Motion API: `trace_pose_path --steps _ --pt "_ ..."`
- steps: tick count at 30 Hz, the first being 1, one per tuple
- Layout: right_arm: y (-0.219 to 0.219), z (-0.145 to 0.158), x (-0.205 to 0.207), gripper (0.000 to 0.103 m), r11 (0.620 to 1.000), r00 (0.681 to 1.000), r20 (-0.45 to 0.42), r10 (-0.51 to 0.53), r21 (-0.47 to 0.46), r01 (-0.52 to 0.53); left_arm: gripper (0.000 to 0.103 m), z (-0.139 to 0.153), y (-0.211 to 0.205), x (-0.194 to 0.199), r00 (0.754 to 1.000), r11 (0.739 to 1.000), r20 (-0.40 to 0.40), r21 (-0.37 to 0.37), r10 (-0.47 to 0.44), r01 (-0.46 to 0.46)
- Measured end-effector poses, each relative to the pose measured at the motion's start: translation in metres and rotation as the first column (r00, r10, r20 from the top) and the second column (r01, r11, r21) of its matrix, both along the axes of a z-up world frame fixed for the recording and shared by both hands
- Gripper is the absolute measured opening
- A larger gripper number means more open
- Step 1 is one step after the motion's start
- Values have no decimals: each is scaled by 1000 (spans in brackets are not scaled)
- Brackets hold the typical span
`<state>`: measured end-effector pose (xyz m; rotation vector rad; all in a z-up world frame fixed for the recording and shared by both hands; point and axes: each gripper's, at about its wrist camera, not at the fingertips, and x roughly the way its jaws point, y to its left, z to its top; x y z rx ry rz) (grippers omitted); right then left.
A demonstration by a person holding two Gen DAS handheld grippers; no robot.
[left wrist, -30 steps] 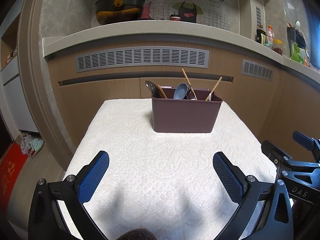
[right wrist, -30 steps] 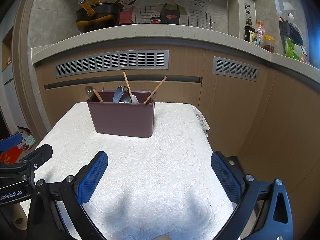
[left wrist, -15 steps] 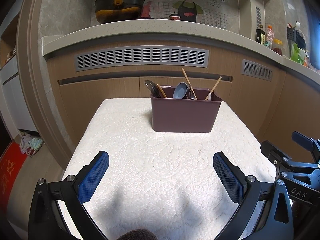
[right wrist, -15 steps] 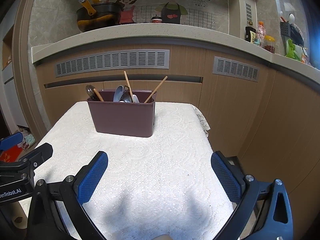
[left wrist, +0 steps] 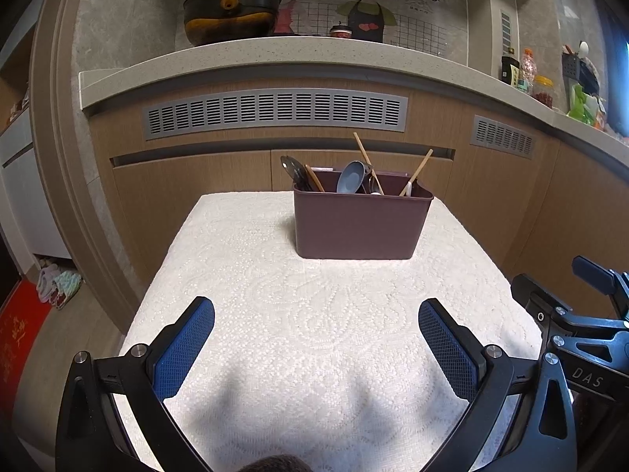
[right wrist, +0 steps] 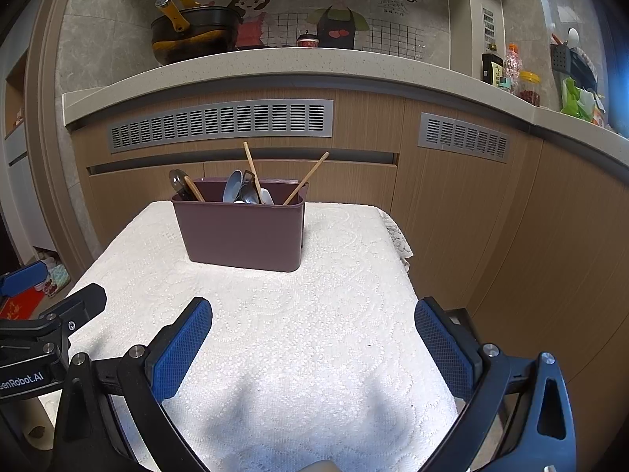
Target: Organize utensils
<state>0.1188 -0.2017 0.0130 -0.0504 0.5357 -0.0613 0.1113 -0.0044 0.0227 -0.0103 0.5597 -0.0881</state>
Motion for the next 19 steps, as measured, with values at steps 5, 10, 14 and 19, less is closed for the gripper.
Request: trace_pose_path --steps 5,10,14,19 --pt "-1 0 0 102 1000 1000 -1 1 3 -1 103 -1 0 0 1000 1000 -2 6 3 -3" --pt "-1 1 1 102 1000 1000 1 0 4 0 103 0 6 4 1000 1000 1 4 21 -21" --pt "-2 1 1 102 1000 1000 2 -1 5 1 103 -3 10 6 999 999 -7 3 35 -35" --pt "-3 2 0 102 1000 1000 4 2 3 -2 103 -4 14 8 998 998 -3 9 55 -55"
